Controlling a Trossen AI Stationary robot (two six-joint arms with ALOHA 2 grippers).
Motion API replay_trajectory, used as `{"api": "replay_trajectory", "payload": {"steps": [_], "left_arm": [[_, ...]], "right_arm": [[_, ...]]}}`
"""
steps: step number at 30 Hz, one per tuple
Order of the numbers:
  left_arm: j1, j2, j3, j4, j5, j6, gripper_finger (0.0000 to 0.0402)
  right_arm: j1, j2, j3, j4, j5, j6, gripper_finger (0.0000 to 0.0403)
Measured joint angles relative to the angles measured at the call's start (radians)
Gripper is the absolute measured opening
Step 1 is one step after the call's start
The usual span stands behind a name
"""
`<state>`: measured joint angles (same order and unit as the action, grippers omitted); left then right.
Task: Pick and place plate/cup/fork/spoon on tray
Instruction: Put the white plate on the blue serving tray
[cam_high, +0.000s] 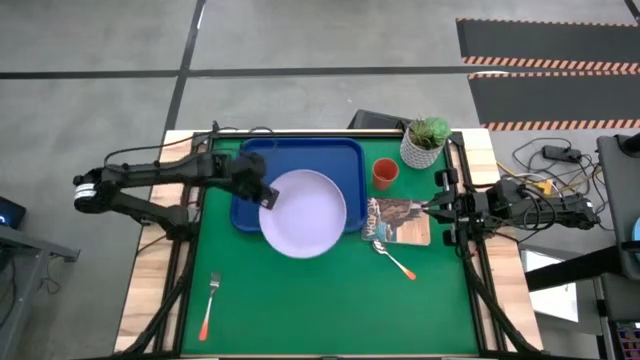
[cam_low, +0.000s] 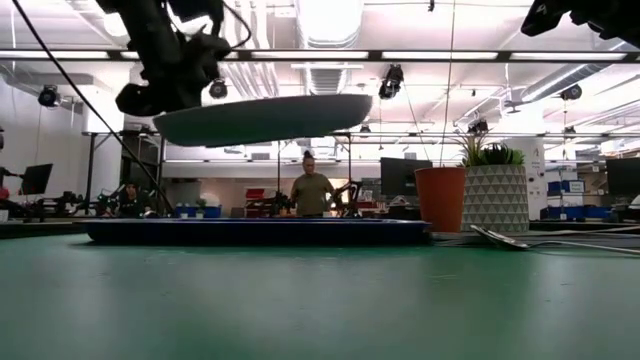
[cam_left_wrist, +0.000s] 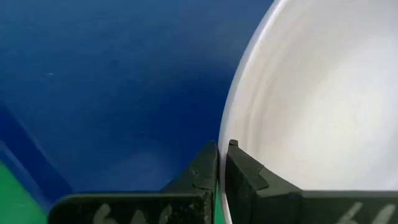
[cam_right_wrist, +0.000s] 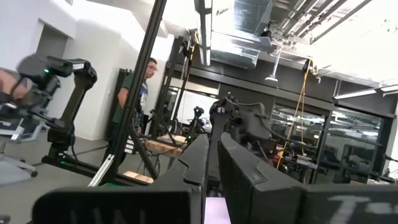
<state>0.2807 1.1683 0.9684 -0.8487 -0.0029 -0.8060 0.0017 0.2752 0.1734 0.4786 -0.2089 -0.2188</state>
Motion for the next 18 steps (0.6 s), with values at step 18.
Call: {"api": "replay_trajectory", "payload": {"steps": [18], "left_arm": [[0.356, 0.11, -0.026, -0.035, 0.13, 0.265, 0.0]], "right_arm": [[0.0, 0.0, 0.0, -0.001, 0.037, 0.003, 0.0027]]}}
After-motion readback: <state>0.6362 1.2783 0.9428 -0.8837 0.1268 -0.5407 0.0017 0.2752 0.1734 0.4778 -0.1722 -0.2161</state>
